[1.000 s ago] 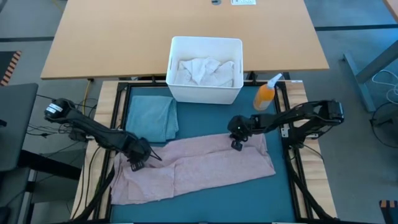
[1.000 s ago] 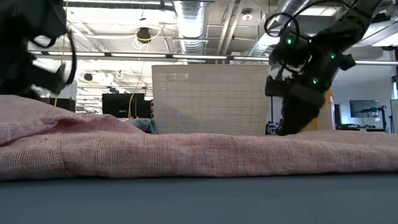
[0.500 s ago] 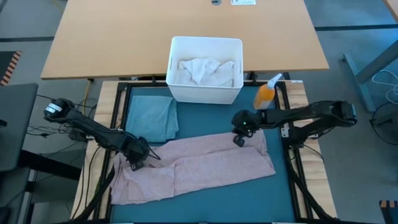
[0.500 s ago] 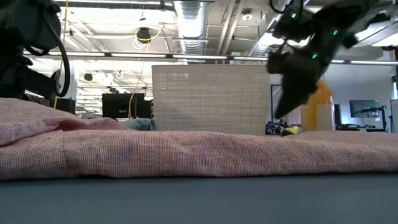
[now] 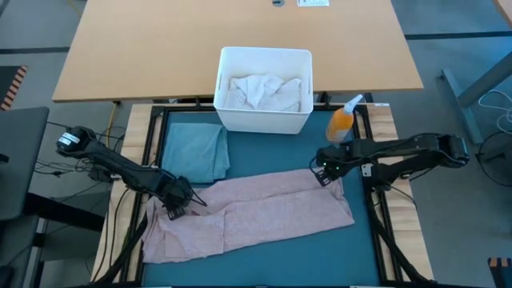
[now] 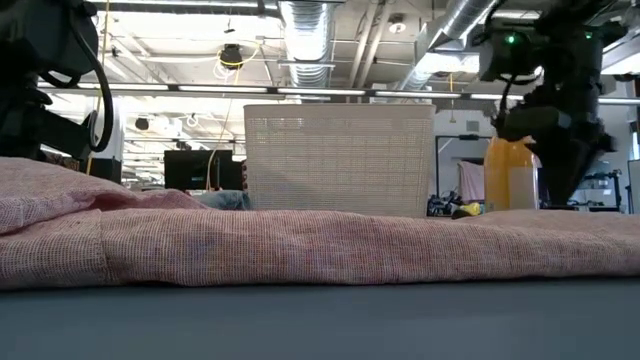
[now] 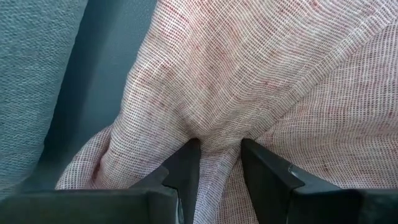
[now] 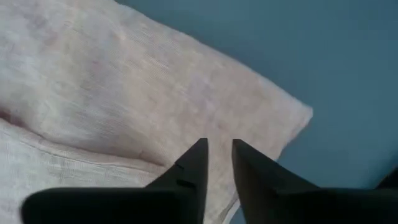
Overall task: Fold Laundry from Bin
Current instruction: Fold the pink shirt
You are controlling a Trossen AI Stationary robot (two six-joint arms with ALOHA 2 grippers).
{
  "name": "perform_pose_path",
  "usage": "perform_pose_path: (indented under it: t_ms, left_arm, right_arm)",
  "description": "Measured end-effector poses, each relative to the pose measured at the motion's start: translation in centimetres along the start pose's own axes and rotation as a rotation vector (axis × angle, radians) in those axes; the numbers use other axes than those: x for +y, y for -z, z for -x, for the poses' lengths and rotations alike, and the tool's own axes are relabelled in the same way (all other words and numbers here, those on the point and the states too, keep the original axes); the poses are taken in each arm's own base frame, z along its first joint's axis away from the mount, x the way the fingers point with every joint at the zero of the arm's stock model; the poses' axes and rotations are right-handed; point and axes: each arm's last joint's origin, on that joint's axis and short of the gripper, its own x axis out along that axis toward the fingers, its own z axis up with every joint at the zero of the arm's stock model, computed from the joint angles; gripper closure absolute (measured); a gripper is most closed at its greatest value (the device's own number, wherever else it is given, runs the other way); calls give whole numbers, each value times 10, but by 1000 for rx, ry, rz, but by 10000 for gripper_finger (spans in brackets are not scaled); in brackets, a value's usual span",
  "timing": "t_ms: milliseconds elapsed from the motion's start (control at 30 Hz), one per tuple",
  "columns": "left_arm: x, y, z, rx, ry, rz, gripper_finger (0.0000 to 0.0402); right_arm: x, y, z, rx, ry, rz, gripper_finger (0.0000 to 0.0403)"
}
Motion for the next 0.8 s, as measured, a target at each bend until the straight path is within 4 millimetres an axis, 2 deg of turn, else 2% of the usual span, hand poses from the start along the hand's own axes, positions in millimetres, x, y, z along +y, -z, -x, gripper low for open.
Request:
perform_pose_path:
  t_ms: [233,400,633,800]
  left_arm:
    - [0,0,0,-2,2,-8,290]
    - [-1,-1,0,-7,5,-13,290]
    - [-1,-1,0,-10,4,-34,290]
    - [-1,-1,0,-10,3,-37,290]
  right_arm:
    - [-6,6,1,66,62,-144,222]
    - [-10,8,-6,67,87,-194,190]
    - [-12,4,-18,18,36,-193,191]
    - [-10,4,-18,12,21,-192,224]
